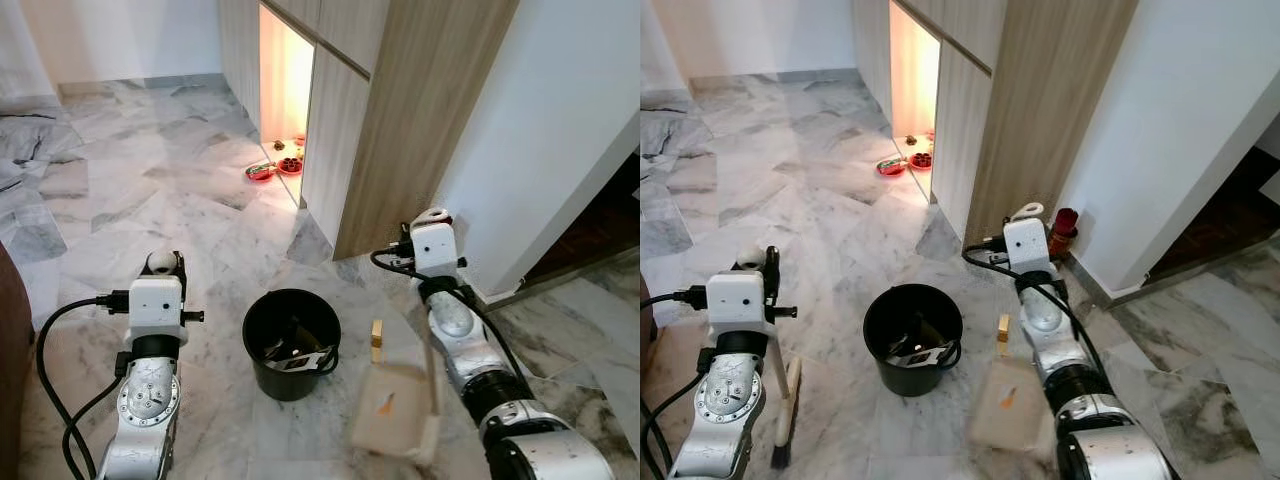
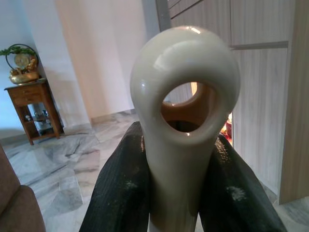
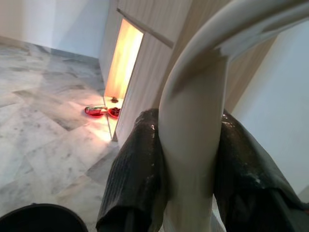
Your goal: Sweep floor
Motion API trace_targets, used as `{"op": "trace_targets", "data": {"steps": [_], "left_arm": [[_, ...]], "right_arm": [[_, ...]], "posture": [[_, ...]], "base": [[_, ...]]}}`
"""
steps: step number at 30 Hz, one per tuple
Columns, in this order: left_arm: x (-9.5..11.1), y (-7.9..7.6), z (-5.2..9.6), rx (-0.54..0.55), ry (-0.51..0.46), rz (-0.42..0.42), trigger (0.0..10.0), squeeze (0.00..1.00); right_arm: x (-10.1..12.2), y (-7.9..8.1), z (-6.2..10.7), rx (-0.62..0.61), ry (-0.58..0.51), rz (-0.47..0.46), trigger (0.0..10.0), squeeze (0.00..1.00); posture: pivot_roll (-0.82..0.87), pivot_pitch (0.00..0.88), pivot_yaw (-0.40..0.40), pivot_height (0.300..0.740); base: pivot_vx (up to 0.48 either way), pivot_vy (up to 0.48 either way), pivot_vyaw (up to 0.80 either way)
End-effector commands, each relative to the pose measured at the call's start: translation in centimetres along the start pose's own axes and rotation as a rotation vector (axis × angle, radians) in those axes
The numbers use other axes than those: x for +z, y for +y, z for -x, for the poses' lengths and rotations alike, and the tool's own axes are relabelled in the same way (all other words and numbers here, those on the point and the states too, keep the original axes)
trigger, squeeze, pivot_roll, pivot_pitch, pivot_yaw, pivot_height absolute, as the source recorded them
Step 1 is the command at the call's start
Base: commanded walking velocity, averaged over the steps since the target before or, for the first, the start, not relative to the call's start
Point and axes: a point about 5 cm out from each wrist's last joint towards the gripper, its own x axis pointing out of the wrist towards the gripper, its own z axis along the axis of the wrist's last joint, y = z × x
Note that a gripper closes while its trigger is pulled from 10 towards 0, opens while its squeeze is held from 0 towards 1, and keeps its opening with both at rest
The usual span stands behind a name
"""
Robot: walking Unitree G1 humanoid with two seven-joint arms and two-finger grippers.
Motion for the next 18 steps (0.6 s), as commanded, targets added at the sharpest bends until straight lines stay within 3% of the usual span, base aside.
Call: {"op": "trace_targets", "data": {"steps": [1,7,12,18], "left_arm": [[1.2,-0.1,-0.2,0.003,-0.069,0.026,10.0,0.00],[0.8,0.0,-0.1,0.013,-0.044,0.014,10.0,0.00],[0.7,0.2,-0.2,0.019,-0.040,0.005,10.0,0.00],[0.8,0.0,-0.3,0.016,-0.043,0.009,10.0,0.00]], "right_arm": [[0.8,0.0,-0.4,0.009,-0.037,-0.021,10.0,0.00],[1.2,0.3,-0.5,0.009,-0.057,-0.145,10.0,0.00],[2.0,1.0,-0.7,0.041,-0.099,-0.229,10.0,0.00],[2.3,2.0,-0.6,0.082,-0.116,-0.251,10.0,0.00]], "posture": [[0.21,0.000,-0.123,0.740],[0.21,0.000,-0.119,0.740],[0.21,0.000,-0.117,0.740],[0.21,0.000,-0.123,0.740]], "base": [[0.000,0.000,0.00],[0.000,0.000,0.00],[0.000,-0.381,0.00],[0.000,-0.439,0.00]]}}
